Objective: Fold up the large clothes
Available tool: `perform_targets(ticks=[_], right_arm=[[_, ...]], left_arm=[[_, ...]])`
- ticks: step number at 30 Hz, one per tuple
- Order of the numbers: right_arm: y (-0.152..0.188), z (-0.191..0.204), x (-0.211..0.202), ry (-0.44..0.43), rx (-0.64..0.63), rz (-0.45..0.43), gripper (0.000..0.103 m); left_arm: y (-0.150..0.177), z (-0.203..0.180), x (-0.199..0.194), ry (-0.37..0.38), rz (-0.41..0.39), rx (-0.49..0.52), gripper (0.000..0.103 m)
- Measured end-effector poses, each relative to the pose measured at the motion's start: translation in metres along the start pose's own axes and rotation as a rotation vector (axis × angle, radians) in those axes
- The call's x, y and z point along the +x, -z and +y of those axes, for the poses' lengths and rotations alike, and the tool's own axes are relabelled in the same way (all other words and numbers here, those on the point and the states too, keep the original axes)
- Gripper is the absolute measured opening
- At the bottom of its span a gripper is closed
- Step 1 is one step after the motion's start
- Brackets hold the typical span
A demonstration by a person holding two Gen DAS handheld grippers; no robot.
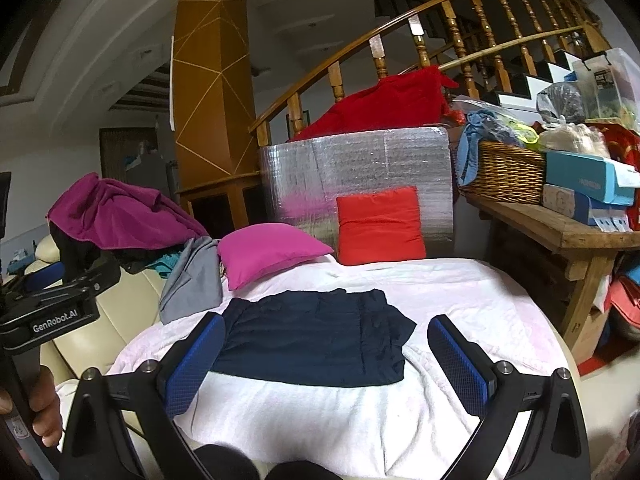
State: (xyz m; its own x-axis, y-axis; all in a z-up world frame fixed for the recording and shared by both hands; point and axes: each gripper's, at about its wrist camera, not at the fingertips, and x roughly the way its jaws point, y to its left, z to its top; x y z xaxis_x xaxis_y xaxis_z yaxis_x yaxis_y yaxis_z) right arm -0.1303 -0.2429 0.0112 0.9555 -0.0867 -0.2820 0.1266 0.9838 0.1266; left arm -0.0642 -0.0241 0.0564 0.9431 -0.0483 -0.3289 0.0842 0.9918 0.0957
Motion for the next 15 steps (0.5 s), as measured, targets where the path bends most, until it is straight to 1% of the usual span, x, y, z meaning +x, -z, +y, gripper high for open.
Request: perform_targets(ticks=[15], right_arm=[[-0.002, 0.006, 0.049, -0.016, 0.013, 0.046, 0.103]], left_arm=[[-0.001, -0.001, 0.034, -0.017, 0.04, 0.017, 0.102]])
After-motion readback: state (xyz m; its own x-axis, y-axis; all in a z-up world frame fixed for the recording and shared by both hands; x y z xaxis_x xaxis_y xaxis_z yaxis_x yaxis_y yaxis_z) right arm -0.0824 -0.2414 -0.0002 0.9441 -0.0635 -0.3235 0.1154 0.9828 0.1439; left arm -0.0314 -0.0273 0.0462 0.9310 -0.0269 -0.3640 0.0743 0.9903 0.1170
